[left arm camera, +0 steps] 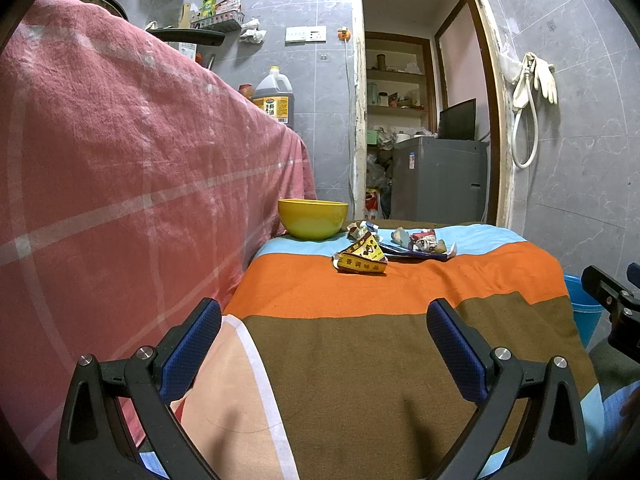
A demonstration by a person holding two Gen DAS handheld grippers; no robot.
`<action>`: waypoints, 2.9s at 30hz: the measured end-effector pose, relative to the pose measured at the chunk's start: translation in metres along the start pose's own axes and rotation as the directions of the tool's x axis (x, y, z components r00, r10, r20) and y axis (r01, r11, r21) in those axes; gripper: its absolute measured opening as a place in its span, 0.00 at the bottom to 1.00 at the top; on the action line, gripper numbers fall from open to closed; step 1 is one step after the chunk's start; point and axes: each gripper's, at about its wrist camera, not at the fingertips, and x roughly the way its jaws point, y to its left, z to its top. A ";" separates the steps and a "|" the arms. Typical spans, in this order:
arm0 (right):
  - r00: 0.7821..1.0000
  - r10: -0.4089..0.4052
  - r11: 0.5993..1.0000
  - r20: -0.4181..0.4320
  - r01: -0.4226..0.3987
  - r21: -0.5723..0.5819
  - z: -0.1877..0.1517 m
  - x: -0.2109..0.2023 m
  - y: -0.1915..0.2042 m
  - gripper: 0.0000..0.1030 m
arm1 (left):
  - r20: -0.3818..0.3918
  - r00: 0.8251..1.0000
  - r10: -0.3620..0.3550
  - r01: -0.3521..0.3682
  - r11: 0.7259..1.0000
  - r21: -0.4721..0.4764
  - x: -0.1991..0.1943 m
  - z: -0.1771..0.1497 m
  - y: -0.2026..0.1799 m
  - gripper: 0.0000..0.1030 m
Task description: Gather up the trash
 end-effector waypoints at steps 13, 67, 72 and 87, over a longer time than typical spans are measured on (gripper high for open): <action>1.000 0.000 1.000 -0.002 0.000 0.001 -0.001 0.001 0.001 1.00 | 0.000 1.000 0.001 -0.001 1.000 0.000 0.000 0.000 0.000 0.98; 0.999 0.047 0.999 -0.008 -0.046 0.026 -0.008 0.007 0.003 1.00 | -0.014 1.000 0.016 -0.016 1.000 -0.026 0.007 -0.001 0.001 0.98; 0.997 0.071 0.996 -0.006 -0.070 0.048 0.002 0.008 0.001 1.00 | 0.012 1.000 0.021 -0.020 0.999 -0.027 0.007 0.009 0.005 0.98; 0.987 0.105 0.991 0.121 -0.114 0.074 0.067 0.045 -0.015 1.00 | 0.122 0.991 0.057 -0.050 0.997 -0.057 0.044 0.064 0.019 0.98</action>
